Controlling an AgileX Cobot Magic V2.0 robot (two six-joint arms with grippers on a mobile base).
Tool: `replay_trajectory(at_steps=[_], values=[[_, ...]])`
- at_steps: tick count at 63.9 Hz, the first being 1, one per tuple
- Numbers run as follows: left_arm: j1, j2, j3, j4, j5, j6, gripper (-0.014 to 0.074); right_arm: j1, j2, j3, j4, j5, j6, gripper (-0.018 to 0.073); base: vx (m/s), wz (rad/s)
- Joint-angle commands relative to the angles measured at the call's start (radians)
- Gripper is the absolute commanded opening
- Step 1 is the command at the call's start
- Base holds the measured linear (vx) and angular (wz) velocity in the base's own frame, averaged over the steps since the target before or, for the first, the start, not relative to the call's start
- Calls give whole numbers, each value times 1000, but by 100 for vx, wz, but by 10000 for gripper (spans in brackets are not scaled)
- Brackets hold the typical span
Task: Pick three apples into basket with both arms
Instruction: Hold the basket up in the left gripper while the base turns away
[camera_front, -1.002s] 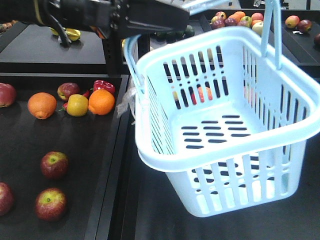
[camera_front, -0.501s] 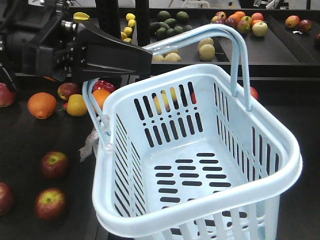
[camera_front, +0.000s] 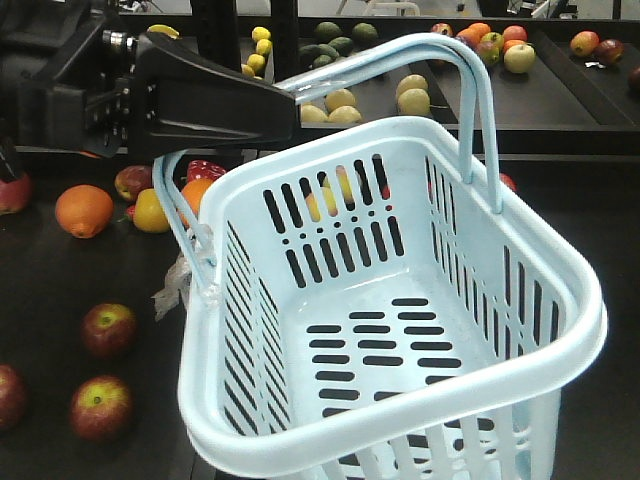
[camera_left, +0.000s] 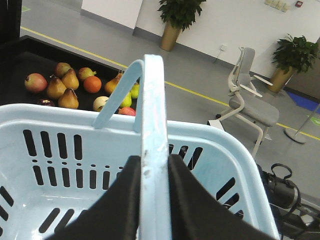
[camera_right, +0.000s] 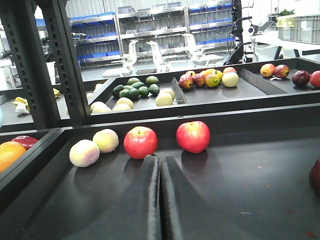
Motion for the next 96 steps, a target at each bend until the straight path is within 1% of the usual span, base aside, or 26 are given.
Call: replay_trajectory(at_steps=[1, 60, 96], values=[[-1, -36, -25, 0, -114, -13, -8, -7, -11, 13, -9, -68, -10, -4, 0, 0], [-1, -36, -25, 0, -114, -13, -8, -7, -11, 13, -9, -68, -10, -4, 0, 1], [-1, -36, -25, 0, -114, -13, -8, -7, -11, 13, -9, -68, -10, -4, -4, 16]])
